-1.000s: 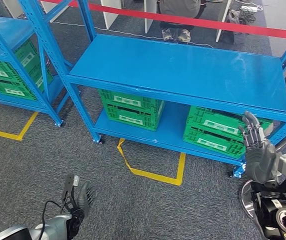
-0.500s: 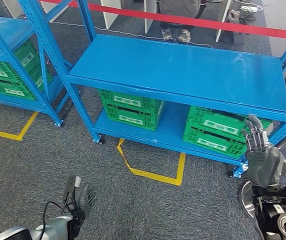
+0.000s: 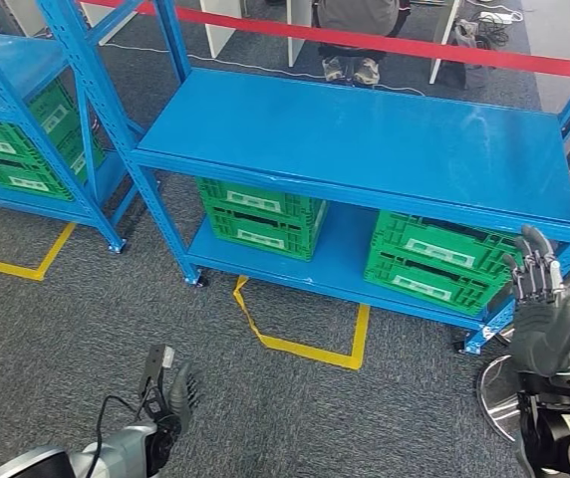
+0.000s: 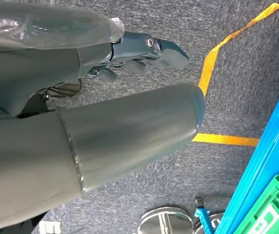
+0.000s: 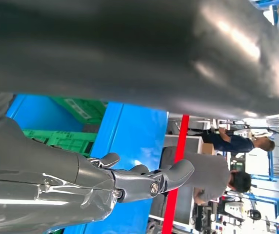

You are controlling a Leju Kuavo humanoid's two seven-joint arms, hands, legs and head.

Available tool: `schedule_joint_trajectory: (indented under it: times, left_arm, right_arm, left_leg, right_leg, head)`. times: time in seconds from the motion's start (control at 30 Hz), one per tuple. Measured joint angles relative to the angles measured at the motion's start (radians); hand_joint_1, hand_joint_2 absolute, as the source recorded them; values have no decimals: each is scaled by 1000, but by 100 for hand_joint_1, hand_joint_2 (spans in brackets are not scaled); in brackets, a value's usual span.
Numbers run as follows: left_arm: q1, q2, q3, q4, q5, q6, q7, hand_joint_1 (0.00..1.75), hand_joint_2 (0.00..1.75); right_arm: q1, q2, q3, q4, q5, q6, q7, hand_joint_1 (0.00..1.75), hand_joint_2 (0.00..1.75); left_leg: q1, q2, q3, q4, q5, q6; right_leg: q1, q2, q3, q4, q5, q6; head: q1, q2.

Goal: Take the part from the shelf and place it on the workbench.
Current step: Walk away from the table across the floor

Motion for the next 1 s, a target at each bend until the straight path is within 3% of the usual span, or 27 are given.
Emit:
schedule_joint_trajectory:
  times: [1.0]
  left_arm:
    - [-1, -4, 0, 0, 27, 3, -1, 0, 0]
  right_arm:
    - [-31, -24, 58, -3, -77, -52, -34, 0, 0]
  left_leg:
    - [0, 0, 0, 0, 0, 0]
  right_leg:
    - [0, 0, 0, 0, 0, 0]
  head:
    - [0, 0]
